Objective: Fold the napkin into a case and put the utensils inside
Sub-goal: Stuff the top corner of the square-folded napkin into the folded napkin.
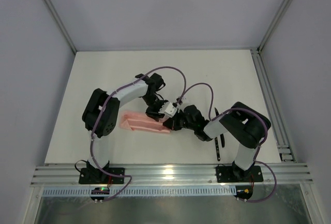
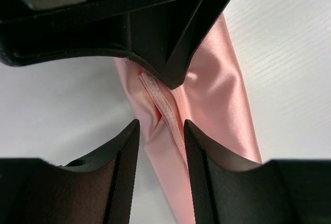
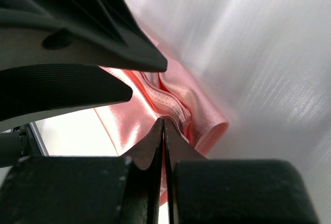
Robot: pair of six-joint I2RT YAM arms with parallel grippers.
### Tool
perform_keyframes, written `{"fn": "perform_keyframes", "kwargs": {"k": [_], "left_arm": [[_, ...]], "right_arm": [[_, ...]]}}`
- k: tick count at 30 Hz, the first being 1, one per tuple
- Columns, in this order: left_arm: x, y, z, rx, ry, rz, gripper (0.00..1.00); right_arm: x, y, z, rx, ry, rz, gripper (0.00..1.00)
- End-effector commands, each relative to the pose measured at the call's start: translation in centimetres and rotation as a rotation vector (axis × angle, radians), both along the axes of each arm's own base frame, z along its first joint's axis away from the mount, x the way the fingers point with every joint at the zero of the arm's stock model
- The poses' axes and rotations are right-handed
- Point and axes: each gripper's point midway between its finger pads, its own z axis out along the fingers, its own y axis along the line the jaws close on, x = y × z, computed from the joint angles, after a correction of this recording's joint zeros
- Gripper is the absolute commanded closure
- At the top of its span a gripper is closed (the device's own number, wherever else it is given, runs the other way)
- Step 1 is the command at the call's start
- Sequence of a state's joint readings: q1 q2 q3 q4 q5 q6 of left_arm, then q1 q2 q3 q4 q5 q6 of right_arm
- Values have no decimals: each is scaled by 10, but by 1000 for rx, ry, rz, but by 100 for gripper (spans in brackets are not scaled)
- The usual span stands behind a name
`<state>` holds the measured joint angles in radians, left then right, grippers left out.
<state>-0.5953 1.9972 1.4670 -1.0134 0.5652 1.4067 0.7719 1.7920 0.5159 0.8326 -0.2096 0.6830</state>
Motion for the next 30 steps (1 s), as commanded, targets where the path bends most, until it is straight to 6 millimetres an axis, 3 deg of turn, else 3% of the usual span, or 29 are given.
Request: {"fn": "perform_keyframes", "kwargs": {"k": [1, 4, 15, 30], "left_arm": [[-4, -4, 27, -84, 16, -27, 59], [-4, 3, 27, -76, 33, -45, 63], [-4, -1, 9, -38, 57, -112, 58], [-6, 11, -13, 68, 68, -120, 68]], "right_arm": [[3, 2, 4, 13, -10, -1, 96], [3, 1, 3, 15, -8, -1, 96], [2, 1, 0, 16, 0, 2, 96], [1, 1, 0, 20, 3, 4, 96]]}}
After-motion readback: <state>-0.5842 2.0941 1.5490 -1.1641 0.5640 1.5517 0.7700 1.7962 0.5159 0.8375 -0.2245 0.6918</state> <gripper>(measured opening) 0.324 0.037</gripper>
